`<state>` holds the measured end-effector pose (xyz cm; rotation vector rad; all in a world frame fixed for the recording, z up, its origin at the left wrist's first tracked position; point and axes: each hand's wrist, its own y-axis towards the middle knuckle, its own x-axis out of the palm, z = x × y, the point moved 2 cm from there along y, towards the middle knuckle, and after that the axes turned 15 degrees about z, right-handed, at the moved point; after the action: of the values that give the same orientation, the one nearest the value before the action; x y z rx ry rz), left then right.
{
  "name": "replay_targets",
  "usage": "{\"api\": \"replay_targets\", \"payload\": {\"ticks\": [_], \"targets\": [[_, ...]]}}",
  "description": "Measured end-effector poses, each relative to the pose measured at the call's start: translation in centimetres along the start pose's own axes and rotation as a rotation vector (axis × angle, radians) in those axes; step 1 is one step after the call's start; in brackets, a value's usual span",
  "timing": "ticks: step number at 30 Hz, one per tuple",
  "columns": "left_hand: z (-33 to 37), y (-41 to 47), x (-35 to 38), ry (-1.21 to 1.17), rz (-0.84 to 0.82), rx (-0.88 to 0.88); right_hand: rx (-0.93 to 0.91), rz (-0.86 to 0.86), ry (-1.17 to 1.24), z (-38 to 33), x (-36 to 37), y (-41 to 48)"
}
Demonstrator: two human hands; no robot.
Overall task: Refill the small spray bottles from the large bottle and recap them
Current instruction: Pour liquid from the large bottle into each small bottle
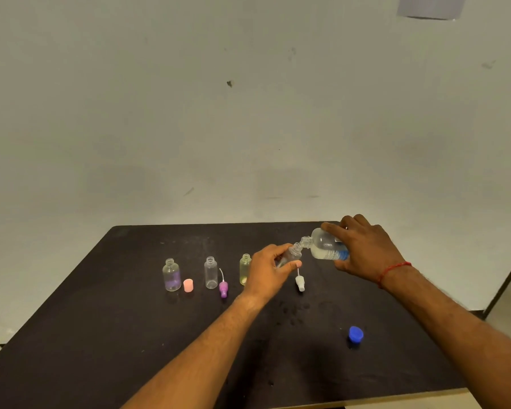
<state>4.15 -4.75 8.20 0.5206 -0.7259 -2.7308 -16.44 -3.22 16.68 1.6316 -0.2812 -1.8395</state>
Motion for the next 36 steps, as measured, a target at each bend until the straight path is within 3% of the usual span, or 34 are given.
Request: {"api": "replay_targets", "payload": {"ticks": [36], "targets": [[-1.4,0.2,1.6,-0.019,-0.016,0.009,0.067,-0.022,-0.011,1.0,1.7,-1.1]]}}
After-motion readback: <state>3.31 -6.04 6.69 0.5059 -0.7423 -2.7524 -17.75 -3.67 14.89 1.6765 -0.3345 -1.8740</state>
